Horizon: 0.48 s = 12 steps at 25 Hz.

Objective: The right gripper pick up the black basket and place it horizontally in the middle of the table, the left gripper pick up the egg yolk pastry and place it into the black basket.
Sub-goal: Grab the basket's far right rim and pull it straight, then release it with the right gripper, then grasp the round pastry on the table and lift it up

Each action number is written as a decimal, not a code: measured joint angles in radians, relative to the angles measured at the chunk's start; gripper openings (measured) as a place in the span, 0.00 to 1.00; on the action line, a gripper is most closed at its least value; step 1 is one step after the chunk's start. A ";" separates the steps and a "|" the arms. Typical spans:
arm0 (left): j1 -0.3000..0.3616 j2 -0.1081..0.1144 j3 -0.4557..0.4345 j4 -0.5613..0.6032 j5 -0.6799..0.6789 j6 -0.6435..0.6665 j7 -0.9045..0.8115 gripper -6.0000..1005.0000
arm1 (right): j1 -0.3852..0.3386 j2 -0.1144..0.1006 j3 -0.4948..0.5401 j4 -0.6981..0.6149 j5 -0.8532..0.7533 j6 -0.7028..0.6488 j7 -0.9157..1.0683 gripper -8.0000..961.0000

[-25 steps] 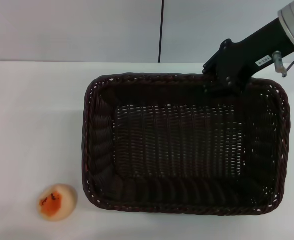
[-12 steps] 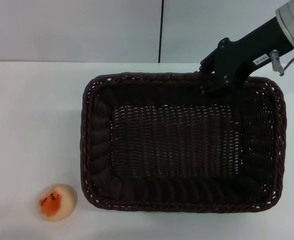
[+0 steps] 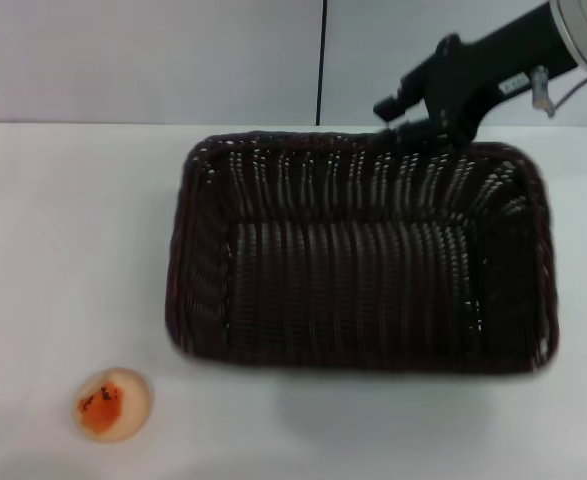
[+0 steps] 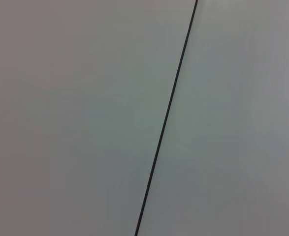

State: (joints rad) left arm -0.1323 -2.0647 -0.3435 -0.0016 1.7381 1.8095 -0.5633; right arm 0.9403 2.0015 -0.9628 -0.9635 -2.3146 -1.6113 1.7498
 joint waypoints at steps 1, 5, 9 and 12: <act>0.000 0.000 0.001 0.000 0.000 0.000 0.000 0.57 | -0.001 0.000 0.000 -0.004 0.002 0.022 -0.004 0.34; 0.000 0.000 0.014 0.000 0.000 0.001 0.000 0.57 | -0.020 0.005 0.008 -0.018 0.050 0.118 -0.038 0.34; 0.001 0.000 0.029 0.000 0.000 0.001 -0.001 0.57 | -0.118 0.019 0.047 -0.015 0.257 0.233 -0.147 0.34; 0.003 0.000 0.050 0.002 0.000 0.003 -0.001 0.58 | -0.224 0.043 0.066 -0.008 0.419 0.272 -0.210 0.34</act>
State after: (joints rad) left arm -0.1293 -2.0644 -0.2934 0.0002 1.7377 1.8129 -0.5641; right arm 0.7164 2.0448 -0.8970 -0.9716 -1.8955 -1.3393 1.5401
